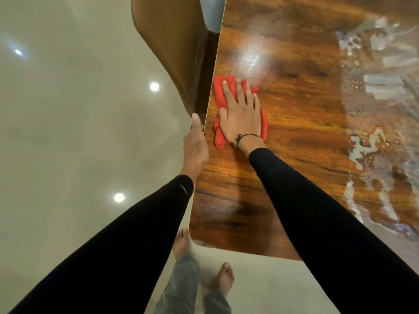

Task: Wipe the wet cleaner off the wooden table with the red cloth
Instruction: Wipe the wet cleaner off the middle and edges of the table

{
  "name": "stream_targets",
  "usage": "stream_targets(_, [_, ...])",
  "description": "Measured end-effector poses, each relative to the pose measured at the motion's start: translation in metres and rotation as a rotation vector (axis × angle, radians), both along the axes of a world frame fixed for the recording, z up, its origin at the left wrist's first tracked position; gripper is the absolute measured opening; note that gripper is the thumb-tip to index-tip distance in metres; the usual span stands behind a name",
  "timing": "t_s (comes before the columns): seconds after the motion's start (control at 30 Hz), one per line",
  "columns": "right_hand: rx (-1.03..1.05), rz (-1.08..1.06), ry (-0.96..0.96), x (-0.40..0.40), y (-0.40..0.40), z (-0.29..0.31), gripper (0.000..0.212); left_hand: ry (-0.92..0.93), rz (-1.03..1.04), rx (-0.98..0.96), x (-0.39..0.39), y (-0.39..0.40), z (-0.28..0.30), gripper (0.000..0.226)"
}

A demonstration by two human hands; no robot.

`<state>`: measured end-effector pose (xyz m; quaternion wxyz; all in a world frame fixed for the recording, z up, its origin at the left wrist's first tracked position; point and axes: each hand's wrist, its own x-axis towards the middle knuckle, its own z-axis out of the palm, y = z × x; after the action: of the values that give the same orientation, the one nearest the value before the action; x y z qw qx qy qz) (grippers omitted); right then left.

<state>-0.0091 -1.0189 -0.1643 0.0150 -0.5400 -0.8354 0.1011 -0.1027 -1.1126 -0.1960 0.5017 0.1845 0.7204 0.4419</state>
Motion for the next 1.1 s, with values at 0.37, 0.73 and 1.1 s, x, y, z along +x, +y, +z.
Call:
stream_targets(0.37, [-0.089, 0.580, -0.084, 0.075, -0.037, 0.000, 0.077, -0.495, 0.257, -0.048, -0.009, -0.009, 0.000, 0.111])
stream_targets(0.73, [-0.022, 0.453, -0.057, 0.030, -0.027, -0.005, 0.077, -0.589, 0.167, -0.052, -0.032, -0.030, -0.013, 0.129])
stream_targets(1.1, [-0.149, 1.123, -0.180, 0.176, -0.083, -0.004, 0.089, -0.584, -0.009, -0.044, -0.008, -0.055, 0.013, 0.113])
